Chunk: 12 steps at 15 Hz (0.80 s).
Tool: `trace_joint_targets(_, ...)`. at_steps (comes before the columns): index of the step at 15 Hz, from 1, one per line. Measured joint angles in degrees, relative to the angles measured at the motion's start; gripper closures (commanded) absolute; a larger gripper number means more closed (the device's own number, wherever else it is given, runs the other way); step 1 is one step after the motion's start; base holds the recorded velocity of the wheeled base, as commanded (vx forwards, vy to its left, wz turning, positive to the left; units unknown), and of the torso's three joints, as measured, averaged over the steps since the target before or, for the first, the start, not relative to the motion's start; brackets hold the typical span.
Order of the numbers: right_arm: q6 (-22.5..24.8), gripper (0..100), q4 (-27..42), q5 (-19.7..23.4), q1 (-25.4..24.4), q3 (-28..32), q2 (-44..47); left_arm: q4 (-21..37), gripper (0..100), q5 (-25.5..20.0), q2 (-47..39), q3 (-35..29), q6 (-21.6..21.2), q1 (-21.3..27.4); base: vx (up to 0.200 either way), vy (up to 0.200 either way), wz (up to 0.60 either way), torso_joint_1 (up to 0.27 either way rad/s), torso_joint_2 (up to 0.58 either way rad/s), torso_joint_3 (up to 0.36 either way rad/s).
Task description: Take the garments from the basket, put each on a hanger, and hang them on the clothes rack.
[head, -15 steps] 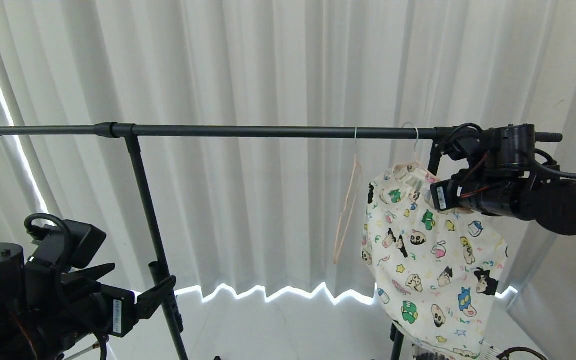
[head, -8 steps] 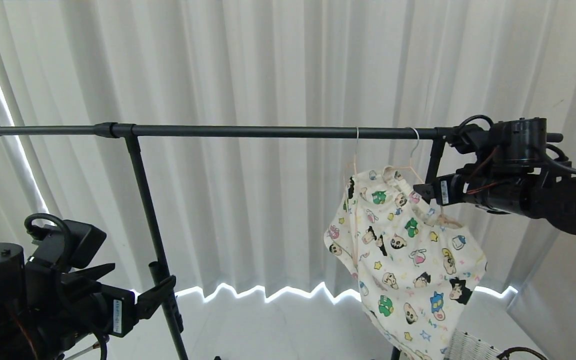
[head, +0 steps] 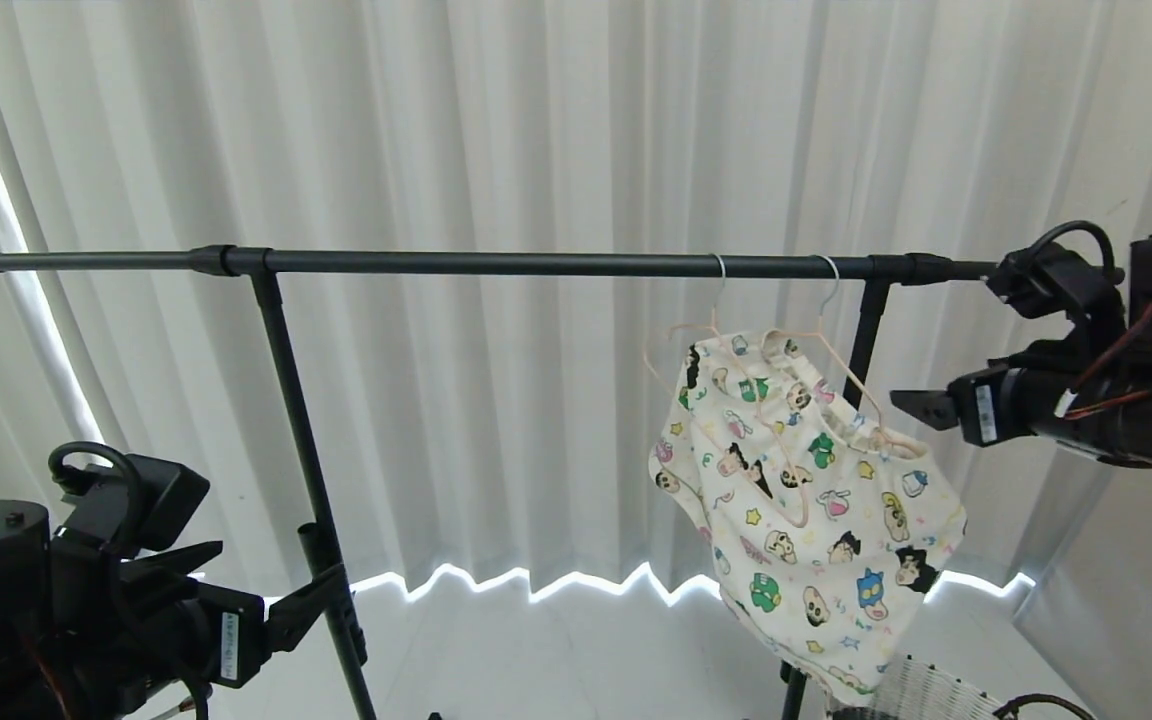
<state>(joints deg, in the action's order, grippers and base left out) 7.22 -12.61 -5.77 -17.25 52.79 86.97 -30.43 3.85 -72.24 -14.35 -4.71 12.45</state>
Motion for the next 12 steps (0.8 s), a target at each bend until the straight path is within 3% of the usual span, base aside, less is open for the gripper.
trace_joint_targets(2,11.36,0,-0.09,-1.04,5.66,-2.46,-2.38,0.02,0,0.38,0.00,0.74,-0.02,-1.29,0.000,0.000,0.00,0.000,0.00,0.000)
trace_joint_targets(4,17.01,0,-0.74,-1.82,10.31,-3.84,-4.08,-0.02,0,0.82,0.00,0.79,-0.05,-2.80,0.000,0.000,0.00,0.000,0.00,0.000)
trace_joint_targets(9,18.02,0,-6.46,-4.24,12.51,-9.24,-6.53,-0.02,0,1.54,0.00,0.66,-0.09,-6.75,0.000,0.000,0.00,0.000,0.00,0.000)
trace_joint_targets(12,18.02,0,-11.15,-4.27,12.93,-12.24,-6.95,0.02,0,3.89,-0.11,0.73,-0.11,-7.16,-0.200,0.000,0.00,0.006,0.00,0.002)
